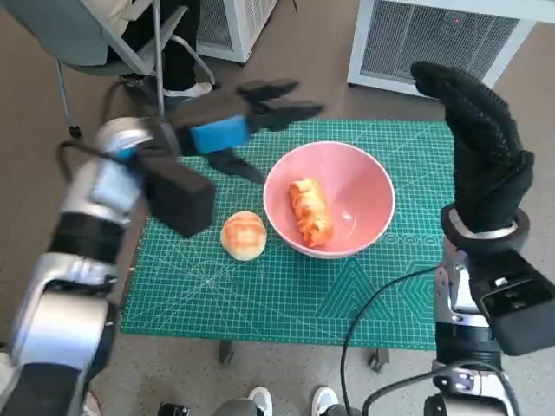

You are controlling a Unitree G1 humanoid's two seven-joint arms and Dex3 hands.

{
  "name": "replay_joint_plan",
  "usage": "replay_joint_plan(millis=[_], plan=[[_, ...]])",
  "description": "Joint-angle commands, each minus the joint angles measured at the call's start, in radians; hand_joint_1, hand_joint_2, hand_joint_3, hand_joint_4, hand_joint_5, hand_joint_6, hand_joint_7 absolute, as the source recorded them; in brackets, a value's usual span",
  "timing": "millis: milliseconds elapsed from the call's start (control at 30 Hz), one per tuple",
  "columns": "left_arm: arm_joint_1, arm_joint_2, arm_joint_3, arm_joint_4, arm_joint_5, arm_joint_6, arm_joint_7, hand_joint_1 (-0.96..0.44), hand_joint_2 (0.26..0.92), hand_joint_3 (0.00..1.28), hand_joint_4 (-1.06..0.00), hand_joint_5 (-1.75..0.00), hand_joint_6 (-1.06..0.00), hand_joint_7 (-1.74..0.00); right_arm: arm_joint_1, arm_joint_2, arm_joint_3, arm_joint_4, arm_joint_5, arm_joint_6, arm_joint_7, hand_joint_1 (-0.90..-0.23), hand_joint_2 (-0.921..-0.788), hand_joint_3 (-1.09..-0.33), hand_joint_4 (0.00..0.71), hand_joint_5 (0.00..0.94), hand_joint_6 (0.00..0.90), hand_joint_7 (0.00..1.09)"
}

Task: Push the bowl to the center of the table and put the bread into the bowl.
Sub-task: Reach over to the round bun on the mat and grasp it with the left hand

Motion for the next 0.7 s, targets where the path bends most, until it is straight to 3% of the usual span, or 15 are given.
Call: replay_joint_plan(millis=[33, 700], plan=[[0.052, 0.04, 0.014, -0.032, 0.002, -0.028, 0.033, -0.29, 0.799, 0.0, -0.19, -0.05, -0.29, -0.06, 0.013, -0.008, 0.003, 0.003, 0.014, 0.012, 0.013, -0.606, -0.921, -0.705, 0.322, 0.002, 0.051, 0.63], [0.213, 0.085, 0.027, -0.14, -0.009, 0.064, 0.039, -0.24, 0.785, 0.0, -0.28, -0.02, -0.37, -0.06, -0.01, -0.006, 0.008, 0.038, 0.024, 0.009, 0.038, -0.601, -0.921, -0.706, 0.322, 0.001, 0.053, 0.62]])
